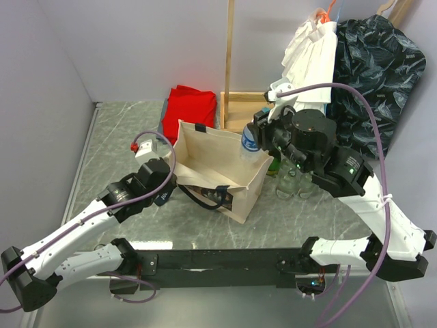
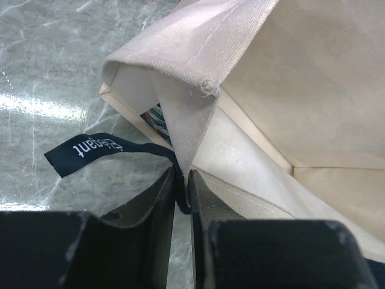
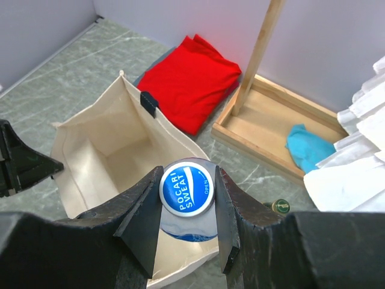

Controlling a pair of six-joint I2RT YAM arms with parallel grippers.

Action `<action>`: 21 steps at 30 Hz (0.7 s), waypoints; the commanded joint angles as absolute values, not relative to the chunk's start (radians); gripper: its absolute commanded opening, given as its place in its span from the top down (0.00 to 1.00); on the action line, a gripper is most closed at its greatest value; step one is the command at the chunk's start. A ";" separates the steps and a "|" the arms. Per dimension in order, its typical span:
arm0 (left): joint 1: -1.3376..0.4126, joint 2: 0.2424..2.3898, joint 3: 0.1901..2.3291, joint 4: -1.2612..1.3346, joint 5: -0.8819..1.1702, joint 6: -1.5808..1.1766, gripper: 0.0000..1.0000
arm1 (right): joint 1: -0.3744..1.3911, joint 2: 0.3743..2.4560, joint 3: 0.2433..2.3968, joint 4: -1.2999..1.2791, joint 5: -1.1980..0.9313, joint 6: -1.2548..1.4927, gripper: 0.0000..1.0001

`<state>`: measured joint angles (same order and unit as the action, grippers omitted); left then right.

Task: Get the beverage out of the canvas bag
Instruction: Place the drink at the center of the board.

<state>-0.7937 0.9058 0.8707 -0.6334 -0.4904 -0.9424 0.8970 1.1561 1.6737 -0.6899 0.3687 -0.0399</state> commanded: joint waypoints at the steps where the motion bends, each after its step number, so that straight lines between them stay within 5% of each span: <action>1: -0.796 0.926 0.891 -0.603 -0.474 -0.922 0.79 | 0.902 1.085 1.764 -0.499 0.402 -0.060 1.00; 21: -0.796 0.916 0.905 -0.610 -0.505 -0.928 0.78 | 0.903 0.980 1.757 -0.560 0.503 -0.052 1.00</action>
<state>-0.7937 0.9360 0.8707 -0.6159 -0.4873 -0.9367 0.8970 1.0584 1.7100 -0.7036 0.4389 -0.0460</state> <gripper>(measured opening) 0.219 0.432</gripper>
